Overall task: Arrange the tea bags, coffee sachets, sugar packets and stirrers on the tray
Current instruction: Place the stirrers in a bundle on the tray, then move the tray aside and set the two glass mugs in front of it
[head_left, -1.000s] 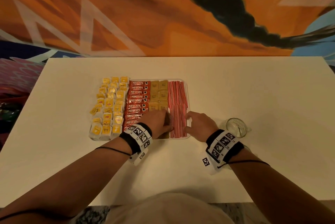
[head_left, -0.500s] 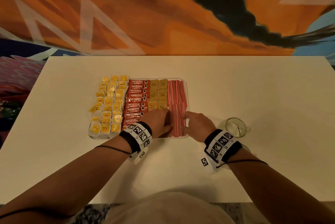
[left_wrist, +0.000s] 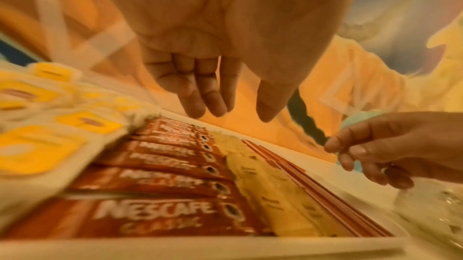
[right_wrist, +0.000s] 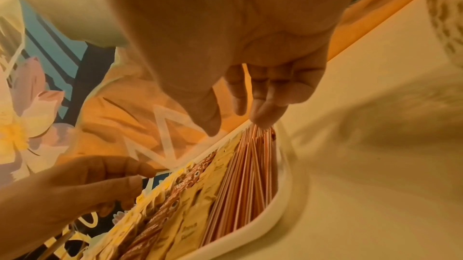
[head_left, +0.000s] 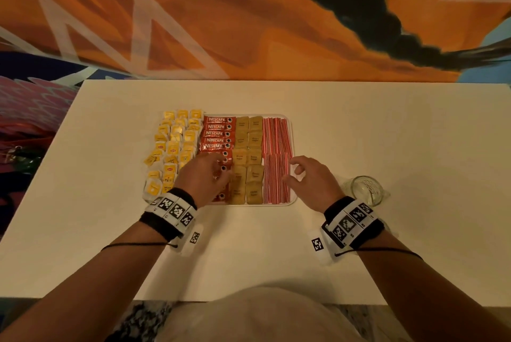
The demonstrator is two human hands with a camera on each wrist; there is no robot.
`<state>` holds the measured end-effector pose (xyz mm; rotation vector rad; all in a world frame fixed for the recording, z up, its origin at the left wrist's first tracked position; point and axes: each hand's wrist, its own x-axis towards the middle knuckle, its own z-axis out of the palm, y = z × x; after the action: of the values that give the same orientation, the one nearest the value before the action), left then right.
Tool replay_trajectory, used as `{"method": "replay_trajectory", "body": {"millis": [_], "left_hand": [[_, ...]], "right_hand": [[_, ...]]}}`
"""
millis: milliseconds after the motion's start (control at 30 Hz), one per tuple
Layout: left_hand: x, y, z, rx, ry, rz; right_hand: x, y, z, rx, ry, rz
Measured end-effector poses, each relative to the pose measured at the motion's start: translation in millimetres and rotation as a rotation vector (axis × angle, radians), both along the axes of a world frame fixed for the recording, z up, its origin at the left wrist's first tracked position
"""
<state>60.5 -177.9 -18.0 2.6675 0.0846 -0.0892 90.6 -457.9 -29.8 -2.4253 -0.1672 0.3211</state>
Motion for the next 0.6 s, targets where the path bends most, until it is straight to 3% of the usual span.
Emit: {"method": "replay_trajectory", "body": {"millis": [300,500,600], "left_hand": [[-29,77,-7,0.009,-0.017,0.26],[-45,112,-18,-0.01,0.227,0.489],[-50,118,-21,-0.068,0.289,0.52]], "right_hand": [[-23,20,-2,0.015,-0.027,-0.113],[-34,31,-7,-0.187,0.187,-0.229],[-37,41,-11,-0.195,0.224,-0.273]]}}
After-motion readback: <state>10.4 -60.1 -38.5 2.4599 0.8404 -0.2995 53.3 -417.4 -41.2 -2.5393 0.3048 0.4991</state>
